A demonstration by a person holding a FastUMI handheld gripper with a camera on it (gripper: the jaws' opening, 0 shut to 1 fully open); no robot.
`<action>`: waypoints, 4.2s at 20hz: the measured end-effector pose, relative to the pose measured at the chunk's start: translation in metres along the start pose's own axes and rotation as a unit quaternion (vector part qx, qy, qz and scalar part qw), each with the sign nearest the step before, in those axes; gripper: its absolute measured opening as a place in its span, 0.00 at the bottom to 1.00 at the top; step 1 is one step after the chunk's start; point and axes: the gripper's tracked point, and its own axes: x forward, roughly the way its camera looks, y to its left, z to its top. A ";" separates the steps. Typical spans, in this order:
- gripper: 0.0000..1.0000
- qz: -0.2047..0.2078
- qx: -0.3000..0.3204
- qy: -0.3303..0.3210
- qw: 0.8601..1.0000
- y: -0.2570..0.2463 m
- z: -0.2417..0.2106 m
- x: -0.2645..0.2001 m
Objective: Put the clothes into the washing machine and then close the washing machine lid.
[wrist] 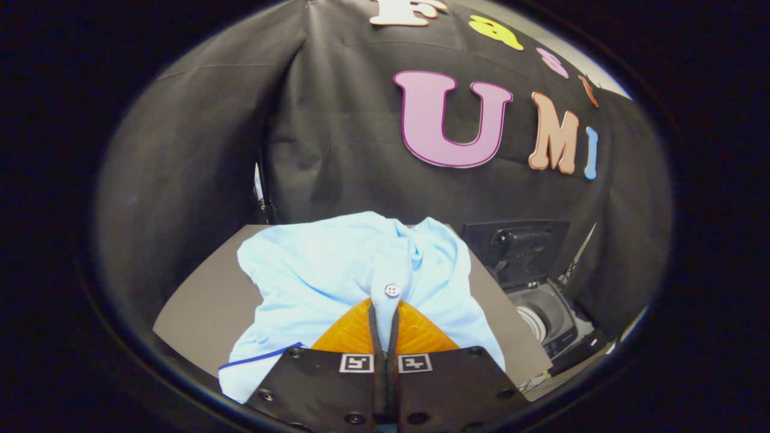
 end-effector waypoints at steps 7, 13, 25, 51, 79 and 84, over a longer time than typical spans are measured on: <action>0.00 0.001 0.008 -0.113 0.994 -0.015 0.032 -0.036; 0.00 -0.024 0.019 -0.175 0.984 -0.056 0.053 -0.076; 0.00 -0.070 0.047 -0.212 0.974 -0.160 0.068 -0.131; 0.00 -0.111 0.037 -0.179 0.977 -0.311 -0.006 -0.007; 0.20 -0.022 0.017 0.043 0.999 -0.278 -0.166 0.195; 0.55 -0.028 0.006 0.000 1.000 -0.274 -0.136 0.178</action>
